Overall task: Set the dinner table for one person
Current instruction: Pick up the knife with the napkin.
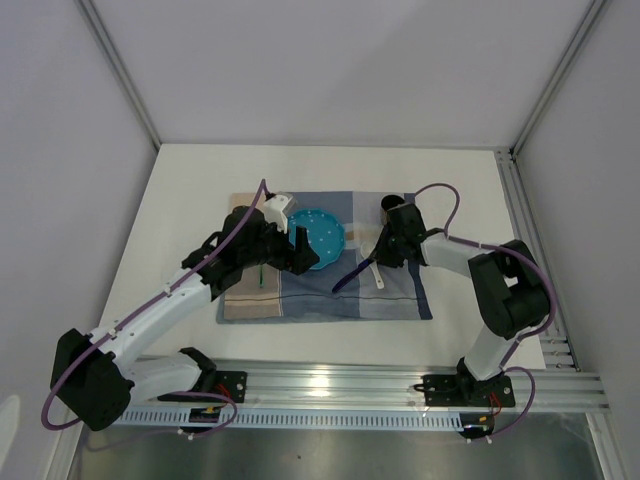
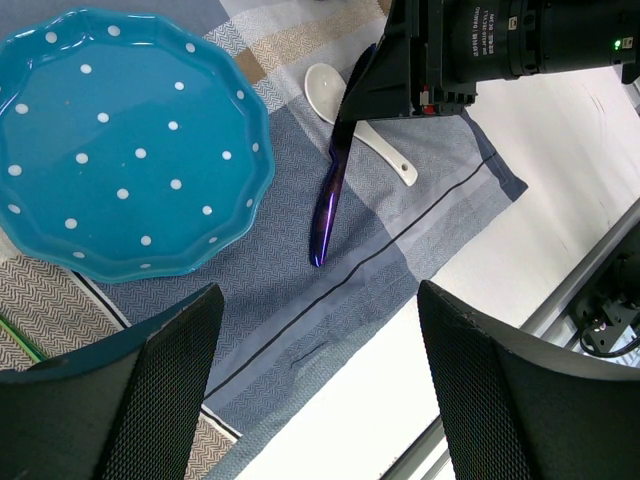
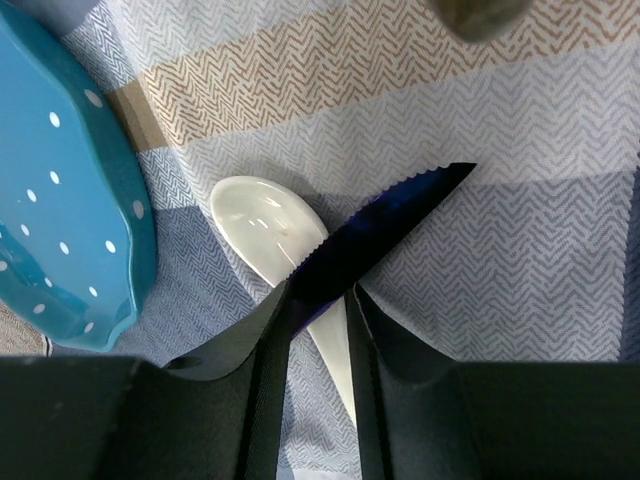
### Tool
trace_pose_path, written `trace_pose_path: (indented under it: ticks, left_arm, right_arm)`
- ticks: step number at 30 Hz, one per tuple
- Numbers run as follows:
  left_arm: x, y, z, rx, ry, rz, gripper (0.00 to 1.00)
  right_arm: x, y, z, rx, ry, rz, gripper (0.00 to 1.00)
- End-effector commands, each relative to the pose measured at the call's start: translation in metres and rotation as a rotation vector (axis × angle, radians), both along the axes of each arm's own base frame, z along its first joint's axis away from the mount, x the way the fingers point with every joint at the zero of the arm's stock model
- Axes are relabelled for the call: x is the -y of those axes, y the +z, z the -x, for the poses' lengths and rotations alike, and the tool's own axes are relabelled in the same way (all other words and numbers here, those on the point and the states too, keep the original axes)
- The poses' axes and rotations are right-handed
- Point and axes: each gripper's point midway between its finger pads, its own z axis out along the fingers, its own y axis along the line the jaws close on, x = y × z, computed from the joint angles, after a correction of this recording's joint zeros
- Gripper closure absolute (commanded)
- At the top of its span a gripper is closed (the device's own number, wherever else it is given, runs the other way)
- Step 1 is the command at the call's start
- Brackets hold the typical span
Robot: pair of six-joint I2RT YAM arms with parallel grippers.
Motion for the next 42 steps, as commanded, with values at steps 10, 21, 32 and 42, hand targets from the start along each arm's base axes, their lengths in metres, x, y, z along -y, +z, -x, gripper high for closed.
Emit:
trace_pose_path:
  ticks: [10, 21, 32, 42]
  left_arm:
    - [0.005, 0.005, -0.001, 0.039, -0.037, 0.008, 0.17]
    - [0.007, 0.005, -0.001, 0.039, -0.048, 0.008, 0.17]
    - [0.008, 0.006, 0.000, 0.039, -0.058, 0.013, 0.17]
    - [0.008, 0.005, 0.001, 0.039, -0.061, 0.019, 0.18]
  right_arm:
    - [-0.006, 0.017, -0.017, 0.076, 0.031, 0.043, 0.76]
    - [0.001, 0.019, -0.014, 0.101, 0.069, 0.155, 0.75]
    - [0.003, 0.018, -0.010, 0.116, 0.081, 0.216, 0.73]
    - [0.002, 0.023, -0.016, 0.146, 0.076, 0.237, 0.73]
